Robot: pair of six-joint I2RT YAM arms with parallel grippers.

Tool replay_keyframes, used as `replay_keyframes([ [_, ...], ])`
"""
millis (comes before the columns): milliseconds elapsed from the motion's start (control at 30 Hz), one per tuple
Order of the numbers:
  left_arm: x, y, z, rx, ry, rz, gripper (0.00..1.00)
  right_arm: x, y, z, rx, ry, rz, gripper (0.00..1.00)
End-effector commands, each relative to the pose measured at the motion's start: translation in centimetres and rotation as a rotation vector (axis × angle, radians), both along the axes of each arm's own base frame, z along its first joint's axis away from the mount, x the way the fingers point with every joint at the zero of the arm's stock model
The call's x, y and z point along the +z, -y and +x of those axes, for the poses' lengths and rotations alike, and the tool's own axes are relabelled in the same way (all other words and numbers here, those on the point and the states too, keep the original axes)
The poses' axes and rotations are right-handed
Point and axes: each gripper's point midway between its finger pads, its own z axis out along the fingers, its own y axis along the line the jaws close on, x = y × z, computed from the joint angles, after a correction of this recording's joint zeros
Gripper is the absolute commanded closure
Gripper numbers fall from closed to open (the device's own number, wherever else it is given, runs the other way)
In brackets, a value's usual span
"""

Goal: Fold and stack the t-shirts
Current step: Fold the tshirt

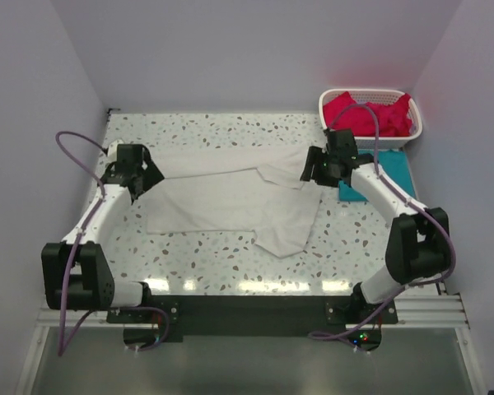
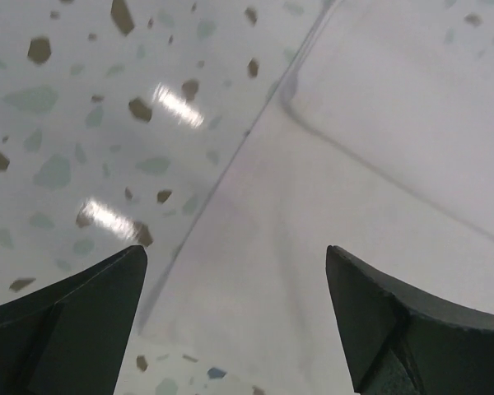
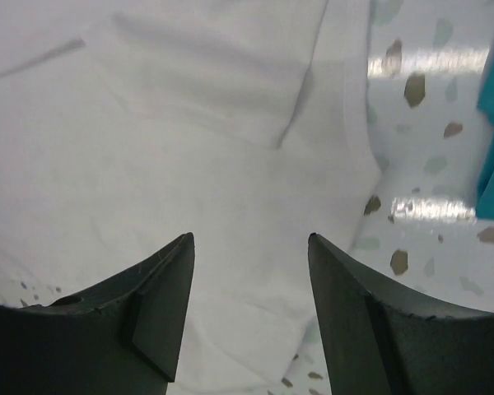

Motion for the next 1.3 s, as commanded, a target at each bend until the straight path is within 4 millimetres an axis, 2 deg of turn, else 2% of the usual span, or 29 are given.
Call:
replay_keyframes([
  [0, -5.5, -0.1, -6.2, 0.060, -0.182, -0.034, 0.05, -1.7, 0.9, -4.5, -0.002, -0.065, -0.066, 0.39],
  [33, -6.4, -0.1, -7.9, 0.073, -0.205, -0.038, 0.05, -1.8, 0.6, -5.2, 0.013, -0.065, -0.063, 0.39],
  [133, -7.9, -0.4, -10.3, 0.095, -0.238, -0.032, 0.06, -1.5, 0.1, -7.2, 0.039, -0.053, -0.044, 0.39],
  [200, -8.5, -0.4, -10.8, 0.102, -0.242, -0.032, 0.08, -2.1, -0.1, -8.4, 0.052, -0.066, -0.035, 0.39],
  [267, -9.4, -0.2, -11.1, 0.111, -0.253, -0.049, 0.11, -2.0, -0.4, -9.0, 0.069, -0.059, -0.032, 0.39],
  [400, -10.3, -0.2, -11.0, 0.145, -0.264, -0.061, 0.24, -3.1, -0.6, -10.1, 0.087, -0.077, -0.026, 0.39],
  [633, -11.2, -0.2, -10.2, 0.158, -0.266, -0.070, 0.31, -3.5, -0.4, -10.5, 0.100, -0.062, -0.026, 0.40],
  [733, -12.2, 0.0, -10.5, 0.160, -0.300, -0.074, 0.36, -3.9, -0.4, -10.7, 0.101, -0.070, -0.031, 0.40],
  [833, -12.8, 0.0, -10.6, 0.173, -0.315, -0.081, 0.44, -4.2, 0.0, -10.8, 0.089, -0.073, -0.044, 0.40],
  [900, -13.1, 0.1, -10.9, 0.174, -0.328, -0.084, 0.54, -4.3, 0.4, -10.8, 0.076, -0.076, -0.066, 0.41],
  [933, -13.2, 0.1, -11.2, 0.178, -0.340, -0.084, 0.66, -4.4, 0.7, -10.9, 0.068, -0.080, -0.081, 0.41],
  [1033, -12.9, 0.0, -11.6, 0.181, -0.352, -0.078, 0.82, -4.6, 1.2, -11.2, 0.055, -0.090, -0.097, 0.42],
  [1067, -12.8, -0.1, -11.7, 0.181, -0.354, -0.076, 0.92, -4.8, 1.3, -11.6, 0.055, -0.103, -0.100, 0.42],
  [1133, -12.3, -0.1, -11.7, 0.173, -0.347, -0.070, 0.96, -5.0, 1.3, -11.9, 0.046, -0.117, -0.097, 0.43],
  [1267, -12.0, -0.1, -12.1, 0.162, -0.344, -0.067, 0.97, -6.5, 1.6, -13.3, 0.029, -0.178, -0.100, 0.46],
])
